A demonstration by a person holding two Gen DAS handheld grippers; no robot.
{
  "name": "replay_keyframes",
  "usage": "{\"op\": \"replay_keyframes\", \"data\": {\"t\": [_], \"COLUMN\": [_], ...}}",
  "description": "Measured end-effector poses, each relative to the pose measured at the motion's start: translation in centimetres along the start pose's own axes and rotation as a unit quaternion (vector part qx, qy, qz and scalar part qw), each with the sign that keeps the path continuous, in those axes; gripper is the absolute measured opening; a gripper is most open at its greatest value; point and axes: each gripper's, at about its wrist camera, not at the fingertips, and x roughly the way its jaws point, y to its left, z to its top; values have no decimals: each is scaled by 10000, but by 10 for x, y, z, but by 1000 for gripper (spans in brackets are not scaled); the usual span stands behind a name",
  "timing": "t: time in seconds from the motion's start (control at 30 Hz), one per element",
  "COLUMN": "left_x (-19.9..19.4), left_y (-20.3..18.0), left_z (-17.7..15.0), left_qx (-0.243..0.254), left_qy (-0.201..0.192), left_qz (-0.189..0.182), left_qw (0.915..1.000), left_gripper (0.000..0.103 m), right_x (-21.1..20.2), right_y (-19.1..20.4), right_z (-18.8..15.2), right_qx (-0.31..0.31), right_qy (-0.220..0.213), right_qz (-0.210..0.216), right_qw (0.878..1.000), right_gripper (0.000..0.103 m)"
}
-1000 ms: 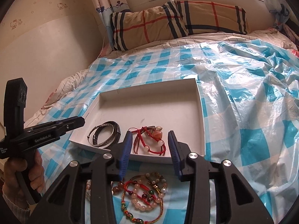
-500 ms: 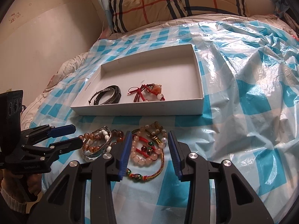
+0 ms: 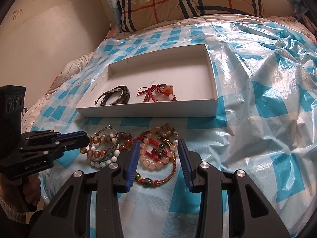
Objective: Organize jewelry
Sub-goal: 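Grasp the brown bead bracelet with the left tool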
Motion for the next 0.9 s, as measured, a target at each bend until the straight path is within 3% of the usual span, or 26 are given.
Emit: {"op": "replay_keyframes", "data": {"t": [0.23, 0.37, 0.6, 0.9], "left_x": [-51, -70, -72, -61], "left_y": [2, 7, 17, 23], "left_z": [19, 28, 25, 19], "left_qx": [-216, -281, -391, -471], "left_qy": [-570, -770, -792, -712], "left_qz": [-507, -433, -374, -412], "left_qw": [9969, 9957, 9954, 9955], "left_gripper": [10, 10, 10, 10], "right_x": [-8, -7, 8, 33], "right_y": [6, 14, 27, 2], "right_z": [-3, -4, 1, 13], "right_qx": [-107, -226, -521, -349], "right_qy": [10, 78, 179, 414], "right_qz": [27, 113, -11, -573], "right_qw": [9999, 9997, 9985, 9969], "right_gripper": [39, 39, 39, 39]}}
